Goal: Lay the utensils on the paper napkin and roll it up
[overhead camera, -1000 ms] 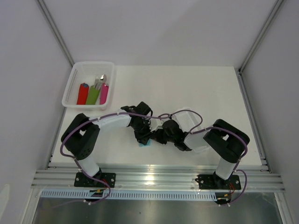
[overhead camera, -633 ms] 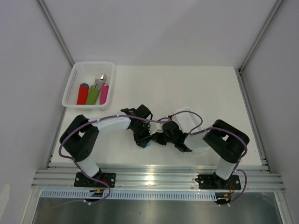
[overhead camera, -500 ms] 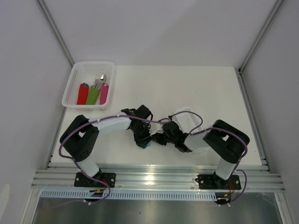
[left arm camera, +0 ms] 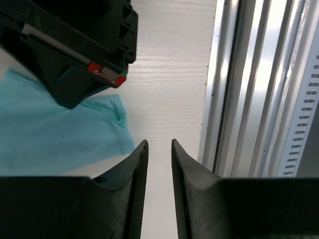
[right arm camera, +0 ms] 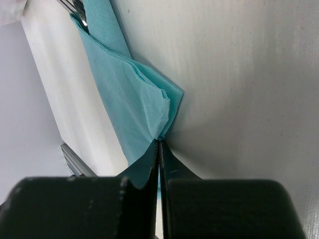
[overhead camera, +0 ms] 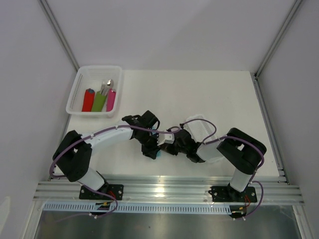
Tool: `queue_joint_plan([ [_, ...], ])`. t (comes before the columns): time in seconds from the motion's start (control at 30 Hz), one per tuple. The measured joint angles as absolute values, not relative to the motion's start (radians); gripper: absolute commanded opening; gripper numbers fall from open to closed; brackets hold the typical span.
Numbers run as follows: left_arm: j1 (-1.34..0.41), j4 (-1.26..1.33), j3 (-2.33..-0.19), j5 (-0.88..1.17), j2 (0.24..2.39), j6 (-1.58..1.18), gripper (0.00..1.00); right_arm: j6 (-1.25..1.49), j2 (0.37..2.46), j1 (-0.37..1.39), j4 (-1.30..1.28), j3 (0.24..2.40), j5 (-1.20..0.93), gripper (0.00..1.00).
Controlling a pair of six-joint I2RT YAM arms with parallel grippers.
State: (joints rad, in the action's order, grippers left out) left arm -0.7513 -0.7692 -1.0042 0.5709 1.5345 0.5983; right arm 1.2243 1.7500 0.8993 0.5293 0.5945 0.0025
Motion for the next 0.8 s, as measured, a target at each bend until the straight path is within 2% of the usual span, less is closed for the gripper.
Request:
queue_joint_plan([
  [0.17,-0.748,-0.705,-0.994,0.521,1.544,0.582,0.13,1.229,1.744,0.893,0.529,0.587,-0.001,0.0],
  [0.23,-0.746,-0.645,-0.969,0.493,1.539,0.574,0.12,1.231,1.741,0.891,0.528,0.585,-0.001,0.0],
  [0.57,-0.751,-0.473,-0.902,0.348,1.567,0.487,0.14,1.231,1.738,0.89,0.529,0.58,0.003,0.0],
  [0.8,-0.77,-0.447,-0.895,0.331,1.614,0.463,0.17,1.231,1.738,0.901,0.529,0.58,0.006,0.0],
])
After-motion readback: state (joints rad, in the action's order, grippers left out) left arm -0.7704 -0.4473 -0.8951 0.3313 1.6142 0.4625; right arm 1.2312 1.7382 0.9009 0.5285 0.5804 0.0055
